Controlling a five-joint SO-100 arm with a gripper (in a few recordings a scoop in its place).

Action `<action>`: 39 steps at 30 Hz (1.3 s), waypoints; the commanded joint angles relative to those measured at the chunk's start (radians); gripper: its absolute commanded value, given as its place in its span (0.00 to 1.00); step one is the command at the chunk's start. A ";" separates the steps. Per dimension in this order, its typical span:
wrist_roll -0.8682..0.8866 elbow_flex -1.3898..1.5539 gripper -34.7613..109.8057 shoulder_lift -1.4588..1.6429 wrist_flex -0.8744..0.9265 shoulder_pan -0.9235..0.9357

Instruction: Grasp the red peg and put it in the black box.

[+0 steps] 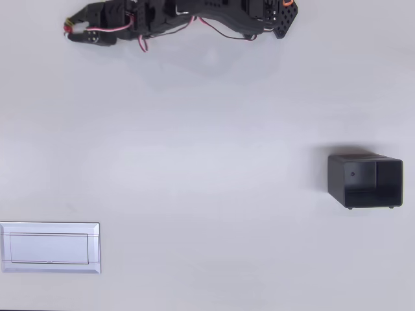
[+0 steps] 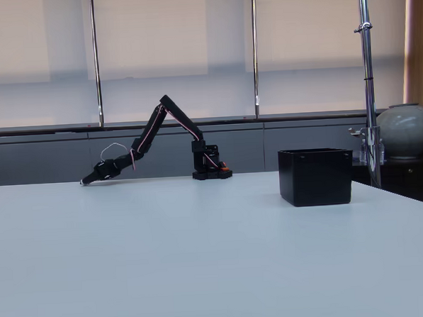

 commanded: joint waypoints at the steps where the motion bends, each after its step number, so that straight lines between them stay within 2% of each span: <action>1: -0.014 -0.094 0.24 -0.264 -0.087 -0.034; 11: -0.011 -0.503 0.24 -0.795 -0.083 -0.305; 17: 0.054 -0.653 0.24 -0.988 0.003 -0.583; 22: 0.037 -0.695 0.24 -1.052 0.054 -0.844; 32: 0.006 -0.641 0.24 -0.979 0.025 -1.269; 39: 0.026 -0.655 0.24 -0.861 -0.167 -1.529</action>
